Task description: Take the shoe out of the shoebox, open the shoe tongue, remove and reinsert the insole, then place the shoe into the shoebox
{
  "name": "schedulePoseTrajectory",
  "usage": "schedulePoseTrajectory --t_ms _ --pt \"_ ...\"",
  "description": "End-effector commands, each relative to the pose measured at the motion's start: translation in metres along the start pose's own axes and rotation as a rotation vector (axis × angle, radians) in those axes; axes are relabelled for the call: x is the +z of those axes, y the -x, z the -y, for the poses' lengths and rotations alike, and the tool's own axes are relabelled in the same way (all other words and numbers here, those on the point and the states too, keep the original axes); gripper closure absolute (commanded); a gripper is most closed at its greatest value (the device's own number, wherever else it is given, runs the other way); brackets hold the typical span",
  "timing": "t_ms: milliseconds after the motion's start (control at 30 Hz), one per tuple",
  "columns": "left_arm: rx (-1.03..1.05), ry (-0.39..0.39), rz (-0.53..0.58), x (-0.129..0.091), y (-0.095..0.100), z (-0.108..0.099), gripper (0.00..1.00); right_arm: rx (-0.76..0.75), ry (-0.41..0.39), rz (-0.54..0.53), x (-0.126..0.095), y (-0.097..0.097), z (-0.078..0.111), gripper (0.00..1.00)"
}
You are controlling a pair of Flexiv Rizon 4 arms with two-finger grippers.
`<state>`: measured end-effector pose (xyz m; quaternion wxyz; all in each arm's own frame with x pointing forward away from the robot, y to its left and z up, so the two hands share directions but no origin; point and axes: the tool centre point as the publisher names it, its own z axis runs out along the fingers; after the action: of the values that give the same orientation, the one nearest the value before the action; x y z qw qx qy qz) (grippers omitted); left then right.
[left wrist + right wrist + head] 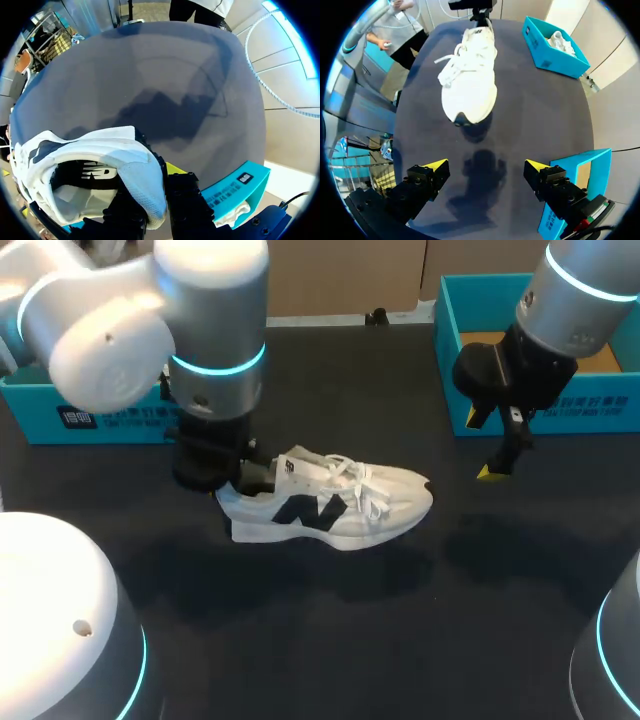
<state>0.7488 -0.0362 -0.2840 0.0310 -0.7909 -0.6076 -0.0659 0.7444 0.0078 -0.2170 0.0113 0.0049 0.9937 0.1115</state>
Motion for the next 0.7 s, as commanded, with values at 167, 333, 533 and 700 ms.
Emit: schedulePoseTrajectory --t_ms 167,333,533,700 --pt "0.005 -0.008 -0.026 0.032 0.011 -0.007 1.0 0.0 -0.001 -0.001 0.001 0.001 0.0 0.0" --pt "-0.002 0.016 -0.088 0.057 0.018 -0.008 1.0 0.0 -0.001 -0.001 0.001 0.001 0.0 0.0" --pt "-0.032 0.024 -0.131 0.079 0.021 -0.014 1.0 0.0 -0.001 -0.001 0.001 0.001 0.0 0.0" --pt "-0.068 0.027 -0.153 0.089 0.024 -0.018 1.0 0.0 -0.001 -0.001 0.001 0.001 0.0 0.0"
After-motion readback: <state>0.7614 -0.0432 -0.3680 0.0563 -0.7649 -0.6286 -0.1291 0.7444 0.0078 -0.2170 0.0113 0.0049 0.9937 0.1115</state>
